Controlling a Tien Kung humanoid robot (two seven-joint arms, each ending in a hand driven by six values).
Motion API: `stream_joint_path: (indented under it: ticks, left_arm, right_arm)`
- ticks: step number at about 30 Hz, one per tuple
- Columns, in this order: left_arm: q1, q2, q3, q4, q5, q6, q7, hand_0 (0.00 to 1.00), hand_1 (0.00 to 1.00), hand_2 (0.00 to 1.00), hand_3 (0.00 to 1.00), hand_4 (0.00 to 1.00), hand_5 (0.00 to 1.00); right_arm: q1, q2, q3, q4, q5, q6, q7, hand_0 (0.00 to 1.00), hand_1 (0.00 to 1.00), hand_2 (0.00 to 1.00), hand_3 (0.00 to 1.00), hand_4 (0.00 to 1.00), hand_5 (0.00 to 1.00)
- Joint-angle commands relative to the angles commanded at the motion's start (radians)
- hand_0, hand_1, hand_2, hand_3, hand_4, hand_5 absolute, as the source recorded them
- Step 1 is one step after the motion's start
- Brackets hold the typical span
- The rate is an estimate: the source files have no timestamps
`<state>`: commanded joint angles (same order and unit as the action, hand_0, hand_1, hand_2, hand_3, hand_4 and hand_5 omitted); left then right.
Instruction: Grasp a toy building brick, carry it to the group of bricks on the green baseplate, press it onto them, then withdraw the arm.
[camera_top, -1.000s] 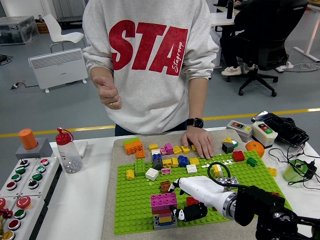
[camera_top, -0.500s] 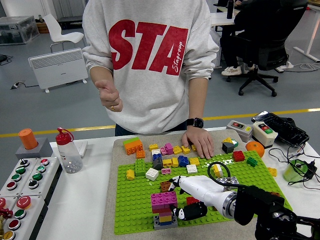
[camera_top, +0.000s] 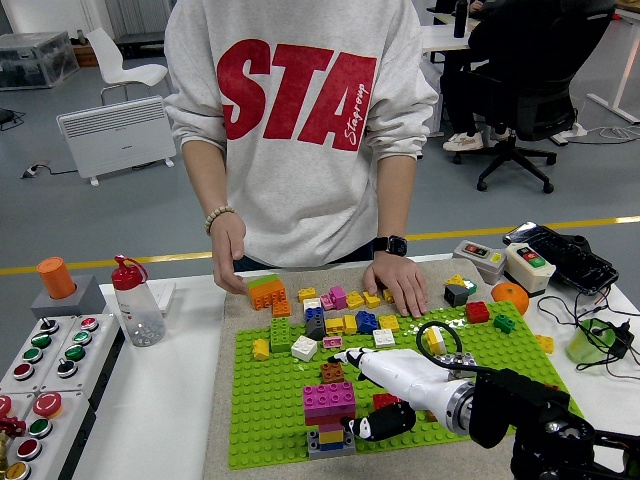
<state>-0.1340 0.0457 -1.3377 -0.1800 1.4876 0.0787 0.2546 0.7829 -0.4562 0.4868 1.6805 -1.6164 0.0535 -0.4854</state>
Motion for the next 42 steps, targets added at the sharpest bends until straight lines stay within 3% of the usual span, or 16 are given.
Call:
stream_joint_path:
  ticks: [12,13,18,19,28,30,31,36,37,42]
  left_arm:
    - [-0.001,-0.001,-0.001,0.000,0.000,-0.001,0.000,0.654,0.688,0.672,0.575,0.282,0.998]
    - [-0.001,-0.001,-0.001,0.000,-0.001,-0.001,0.000,0.653,0.689,0.672,0.576,0.282,0.998]
    - [0.000,-0.001,-0.002,0.000,0.000,-0.001,0.001,0.653,0.689,0.672,0.576,0.282,0.998]
    - [0.000,-0.001,-0.002,0.000,0.000,-0.001,0.001,0.654,0.689,0.672,0.576,0.282,0.998]
    - [0.007,-0.004,-0.009,0.000,0.008,-0.002,0.002,0.654,0.689,0.672,0.576,0.282,0.998]
    - [0.008,-0.004,-0.012,0.000,0.012,-0.002,0.003,0.654,0.689,0.672,0.576,0.282,0.998]
    - [0.009,-0.004,-0.013,0.000,0.013,-0.002,0.003,0.654,0.689,0.672,0.578,0.282,0.998]
    - [0.013,-0.005,-0.019,0.000,0.019,-0.003,0.003,0.654,0.689,0.672,0.578,0.282,0.998]
    - [0.014,-0.005,-0.020,0.000,0.020,-0.003,0.003,0.653,0.690,0.672,0.577,0.283,0.998]
    - [0.018,-0.006,-0.025,0.000,0.028,-0.004,0.004,0.653,0.690,0.672,0.577,0.283,0.998]
  right_arm:
    - [-0.029,-0.013,0.056,0.022,-0.002,0.016,0.005,0.760,0.785,0.998,0.998,0.756,0.394]
    - [-0.035,-0.016,0.066,0.026,-0.001,0.018,0.006,0.783,0.798,0.998,0.998,0.893,0.434]
    - [-0.079,-0.029,0.132,0.039,0.018,0.031,0.031,0.783,0.798,0.998,0.998,0.893,0.434]
    - [-0.088,-0.030,0.146,0.041,0.025,0.035,0.037,0.854,0.839,0.998,0.998,0.914,0.387]
    - [-0.162,-0.049,0.253,0.078,0.078,0.060,0.069,0.898,0.857,0.998,0.998,0.915,0.364]
    - [-0.185,-0.060,0.284,0.094,0.090,0.044,0.085,0.898,0.857,0.998,0.998,0.915,0.364]
    - [-0.197,-0.066,0.299,0.099,0.092,0.032,0.093,0.891,0.851,0.998,0.998,0.859,0.331]
    - [-0.257,-0.100,0.372,0.099,0.058,-0.032,0.139,0.891,0.851,0.998,0.998,0.859,0.331]
    - [-0.268,-0.107,0.384,0.097,0.048,-0.041,0.146,0.849,0.811,0.960,0.975,0.747,0.222]
    - [-0.313,-0.141,0.436,0.045,-0.044,-0.076,0.166,0.849,0.811,0.960,0.975,0.747,0.222]
